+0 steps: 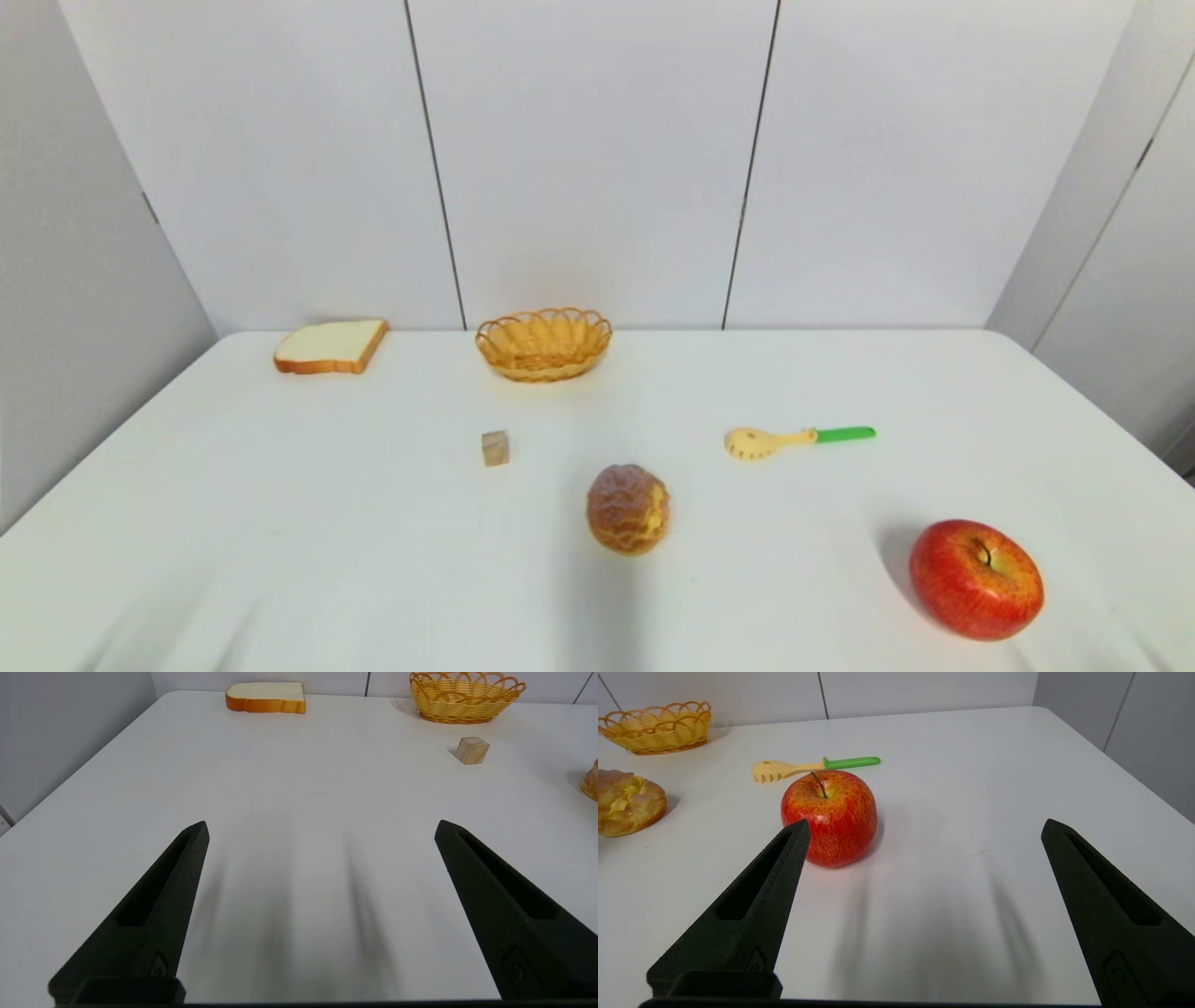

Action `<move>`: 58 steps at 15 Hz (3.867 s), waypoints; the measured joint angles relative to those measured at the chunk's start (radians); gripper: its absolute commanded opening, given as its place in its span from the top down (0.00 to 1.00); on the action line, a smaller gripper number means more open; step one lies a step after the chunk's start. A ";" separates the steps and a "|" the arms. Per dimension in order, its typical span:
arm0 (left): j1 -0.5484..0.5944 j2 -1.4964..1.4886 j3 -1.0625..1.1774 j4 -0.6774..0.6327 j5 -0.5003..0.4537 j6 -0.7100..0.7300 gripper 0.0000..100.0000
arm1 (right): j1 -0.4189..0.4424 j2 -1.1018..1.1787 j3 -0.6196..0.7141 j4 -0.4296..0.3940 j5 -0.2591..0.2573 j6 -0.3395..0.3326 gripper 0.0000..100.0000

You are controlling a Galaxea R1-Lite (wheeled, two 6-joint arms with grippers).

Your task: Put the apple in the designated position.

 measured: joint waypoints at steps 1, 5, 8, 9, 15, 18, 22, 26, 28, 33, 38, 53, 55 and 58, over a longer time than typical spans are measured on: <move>0.000 0.000 0.000 0.000 0.000 0.000 0.00 | 0.000 0.000 0.000 0.000 0.000 -0.003 0.00; 0.000 0.000 0.000 -0.001 0.000 0.000 0.00 | 0.000 0.062 -0.023 -0.016 0.010 -0.012 0.00; 0.000 0.000 0.000 0.000 0.000 0.000 0.00 | 0.038 0.228 -0.116 -0.025 0.046 -0.016 0.00; 0.000 0.000 0.000 -0.001 0.000 0.000 0.00 | 0.077 0.287 -0.144 -0.029 0.057 -0.026 0.00; 0.000 0.000 0.000 0.000 0.000 0.000 0.00 | 0.403 0.579 -0.211 -0.040 0.017 -0.061 0.00; 0.000 0.000 0.000 0.000 0.000 0.000 0.00 | 0.429 0.763 -0.245 -0.076 -0.018 -0.063 0.00; 0.000 0.000 0.000 0.000 0.000 0.000 0.00 | 0.375 0.980 -0.298 -0.246 -0.101 -0.065 0.00; 0.000 0.000 0.000 0.000 0.000 0.000 0.00 | 0.351 1.090 -0.302 -0.264 -0.111 -0.063 0.00; 0.000 0.000 0.000 0.000 0.000 0.000 0.00 | 0.350 1.124 -0.296 -0.254 -0.107 -0.059 0.00; 0.000 0.000 0.000 0.000 0.000 0.000 0.00 | 0.352 1.176 -0.255 -0.256 -0.103 -0.063 0.00; 0.000 0.000 0.000 0.000 0.000 0.000 0.00 | 0.359 1.217 -0.238 -0.261 -0.103 -0.063 0.00; 0.000 0.000 0.000 -0.001 0.000 0.000 0.00 | 0.354 1.257 -0.317 -0.251 -0.111 -0.142 0.00; 0.000 0.000 0.000 0.000 0.000 0.000 0.00 | 0.353 1.250 -0.295 -0.251 -0.110 -0.141 1.00; 0.000 0.000 0.000 -0.001 0.000 0.000 0.00 | 0.353 1.245 -0.280 -0.253 -0.110 -0.137 1.00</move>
